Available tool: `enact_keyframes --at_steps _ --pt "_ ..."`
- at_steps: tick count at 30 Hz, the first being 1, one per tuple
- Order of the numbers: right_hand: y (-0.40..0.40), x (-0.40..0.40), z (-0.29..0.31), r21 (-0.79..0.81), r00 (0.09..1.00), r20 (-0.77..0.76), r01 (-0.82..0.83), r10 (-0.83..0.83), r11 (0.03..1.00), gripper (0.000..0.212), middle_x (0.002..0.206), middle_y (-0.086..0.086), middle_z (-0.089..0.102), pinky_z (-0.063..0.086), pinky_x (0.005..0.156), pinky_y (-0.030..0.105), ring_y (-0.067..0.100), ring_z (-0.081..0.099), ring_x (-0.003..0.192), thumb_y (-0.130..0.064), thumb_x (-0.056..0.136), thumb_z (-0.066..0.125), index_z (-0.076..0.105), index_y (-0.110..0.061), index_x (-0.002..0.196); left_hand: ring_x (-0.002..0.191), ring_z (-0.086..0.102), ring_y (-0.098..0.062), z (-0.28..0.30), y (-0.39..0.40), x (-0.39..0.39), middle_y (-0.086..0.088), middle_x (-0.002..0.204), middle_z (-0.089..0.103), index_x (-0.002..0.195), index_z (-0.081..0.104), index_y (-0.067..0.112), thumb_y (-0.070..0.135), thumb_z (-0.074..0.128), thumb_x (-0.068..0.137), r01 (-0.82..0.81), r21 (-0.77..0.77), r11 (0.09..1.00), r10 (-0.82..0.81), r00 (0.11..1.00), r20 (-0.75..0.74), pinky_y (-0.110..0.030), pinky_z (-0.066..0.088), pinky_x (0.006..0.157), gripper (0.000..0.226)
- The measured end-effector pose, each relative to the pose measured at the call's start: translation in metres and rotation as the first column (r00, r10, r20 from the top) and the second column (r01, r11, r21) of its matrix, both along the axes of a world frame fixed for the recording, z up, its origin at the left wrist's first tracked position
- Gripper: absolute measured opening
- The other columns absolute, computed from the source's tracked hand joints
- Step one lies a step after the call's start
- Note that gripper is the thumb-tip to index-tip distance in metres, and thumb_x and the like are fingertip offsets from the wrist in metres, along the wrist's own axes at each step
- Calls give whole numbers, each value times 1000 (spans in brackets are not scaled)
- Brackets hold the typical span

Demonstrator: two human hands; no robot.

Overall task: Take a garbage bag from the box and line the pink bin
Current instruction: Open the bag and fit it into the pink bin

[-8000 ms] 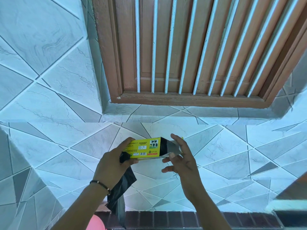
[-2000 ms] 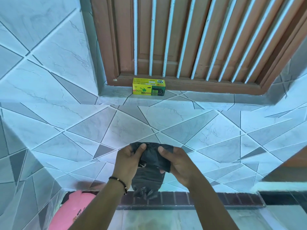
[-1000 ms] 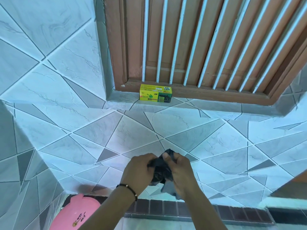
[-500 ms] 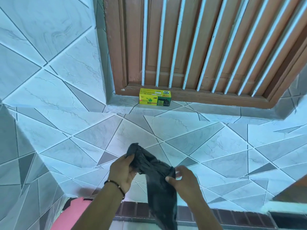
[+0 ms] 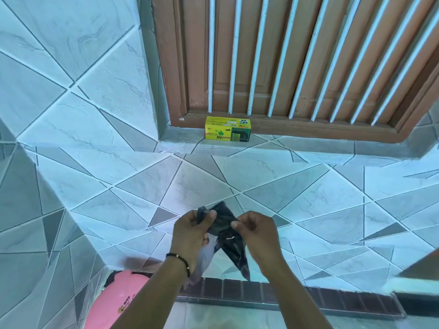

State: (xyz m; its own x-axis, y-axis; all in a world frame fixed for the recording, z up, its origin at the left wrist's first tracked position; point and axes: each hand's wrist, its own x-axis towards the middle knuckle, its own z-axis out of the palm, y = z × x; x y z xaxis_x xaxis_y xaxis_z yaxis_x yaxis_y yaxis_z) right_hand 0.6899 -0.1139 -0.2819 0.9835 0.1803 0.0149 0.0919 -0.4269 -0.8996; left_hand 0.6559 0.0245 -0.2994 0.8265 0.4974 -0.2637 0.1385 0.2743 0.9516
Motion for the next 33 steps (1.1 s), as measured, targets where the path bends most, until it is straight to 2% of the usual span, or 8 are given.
enact_keyframes --at_steps 3,11,14,17,21,25,29,33 --pt "-13 9 -2 157 990 -102 117 -102 981 22 59 5 63 52 58 33 18 57 53 -8 80 67 60 -13 60 35 37 -9 0 16 -2 6 44 51 70 55 7 19 71 78 -29 171 985 27 1000 15 -18 34 38 22" --pt "-29 17 -1 555 921 -340 359 -188 751 12 77 15 64 54 54 24 26 60 67 -4 91 54 56 -2 79 36 52 -7 -16 56 -11 -12 66 61 83 61 4 23 69 79 -54 469 882 123 985 -119 -21 43 45 21" --pt "-26 16 -1 611 911 -375 381 -171 694 15 77 15 60 53 51 24 26 56 67 -4 93 48 50 -6 79 81 65 -28 -28 61 -14 -16 99 68 103 58 7 24 66 81 89 635 767 130 948 -290 -36 48 78 29" --pt "-12 12 -3 583 925 -364 320 -112 746 19 74 17 57 45 56 27 25 52 63 -7 93 48 50 -9 74 113 54 -24 -17 41 -16 -5 120 58 118 51 15 44 64 79 128 737 663 32 980 -198 -37 42 98 51" --pt "10 7 -1 490 953 -297 205 -59 847 13 77 24 68 48 65 37 31 62 66 -11 89 52 56 -8 77 102 59 -7 8 -5 -14 13 107 65 106 58 29 72 56 66 445 635 632 -430 882 -191 -27 47 90 59" --pt "9 9 5 455 969 -238 166 -60 875 12 65 12 65 47 58 29 24 58 58 -12 89 55 56 -6 79 63 58 -7 0 -5 -4 7 64 61 68 58 20 41 57 83 408 727 552 -372 901 -223 -27 43 63 25" --pt "-10 19 7 477 959 -279 182 -49 860 9 74 15 63 47 61 30 26 58 66 -11 86 59 57 -11 78 60 59 -14 -3 23 2 -1 63 63 66 64 19 11 54 89 182 413 893 -139 981 -133 -28 47 63 26" --pt "-17 19 14 618 945 -221 -55 240 784 13 77 13 60 49 63 30 24 59 66 -13 74 72 60 -15 80 93 63 -32 2 27 9 -14 97 69 90 68 10 18 46 93 43 195 980 -18 992 -128 -42 52 89 23"
